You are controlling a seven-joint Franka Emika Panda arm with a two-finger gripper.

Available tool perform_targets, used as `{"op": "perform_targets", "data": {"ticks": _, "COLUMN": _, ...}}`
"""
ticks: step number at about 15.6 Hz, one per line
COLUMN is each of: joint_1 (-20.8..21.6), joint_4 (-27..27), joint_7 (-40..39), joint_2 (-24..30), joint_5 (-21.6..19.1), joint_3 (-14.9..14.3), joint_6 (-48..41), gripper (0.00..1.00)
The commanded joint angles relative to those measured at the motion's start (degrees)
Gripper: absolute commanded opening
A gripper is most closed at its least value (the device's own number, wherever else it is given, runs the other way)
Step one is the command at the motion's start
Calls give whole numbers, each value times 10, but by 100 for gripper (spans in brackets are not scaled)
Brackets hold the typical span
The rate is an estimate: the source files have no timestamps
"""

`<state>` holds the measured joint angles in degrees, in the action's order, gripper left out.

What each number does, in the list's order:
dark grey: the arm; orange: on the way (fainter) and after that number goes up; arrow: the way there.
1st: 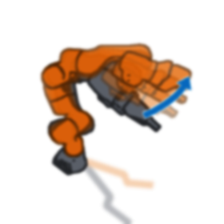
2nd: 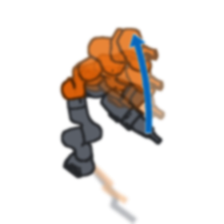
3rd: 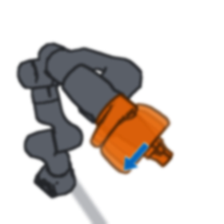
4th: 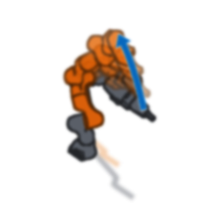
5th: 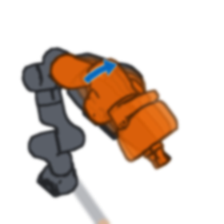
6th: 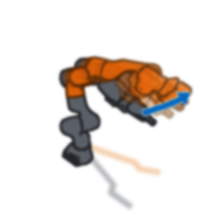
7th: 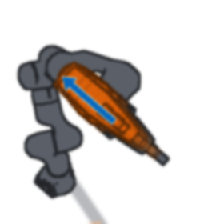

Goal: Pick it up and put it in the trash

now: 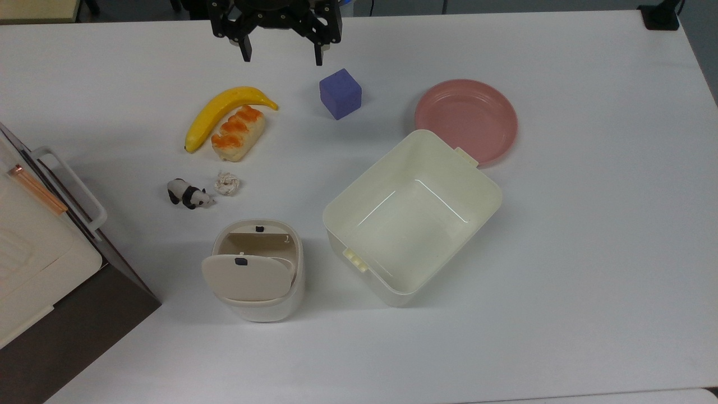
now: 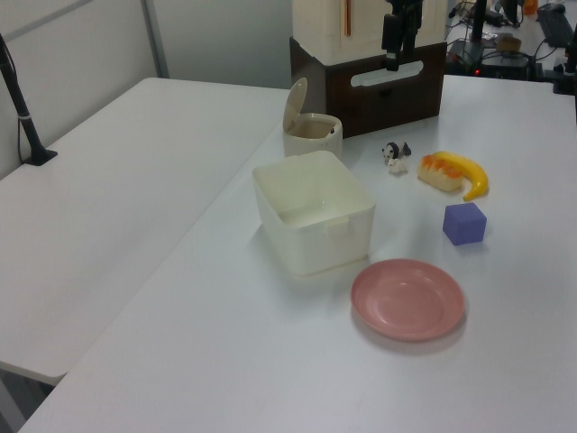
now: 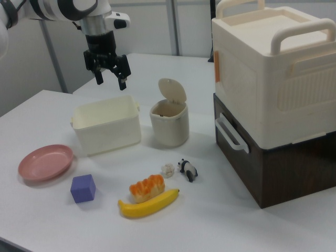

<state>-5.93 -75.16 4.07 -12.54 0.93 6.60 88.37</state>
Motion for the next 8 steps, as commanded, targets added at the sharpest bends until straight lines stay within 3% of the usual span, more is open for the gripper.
{"op": "perform_targets", "data": {"ticks": 1, "joint_1": 3, "joint_4": -28, "joint_7": -14, "joint_2": 19, "joint_5": 6, "joint_3": -8, "joint_6": 18, "gripper": 100}}
{"op": "perform_targets", "data": {"ticks": 8, "joint_1": 0, "joint_4": -55, "joint_7": -26, "joint_2": 18, "joint_5": 21, "joint_3": -9, "joint_6": 26, "gripper": 100}}
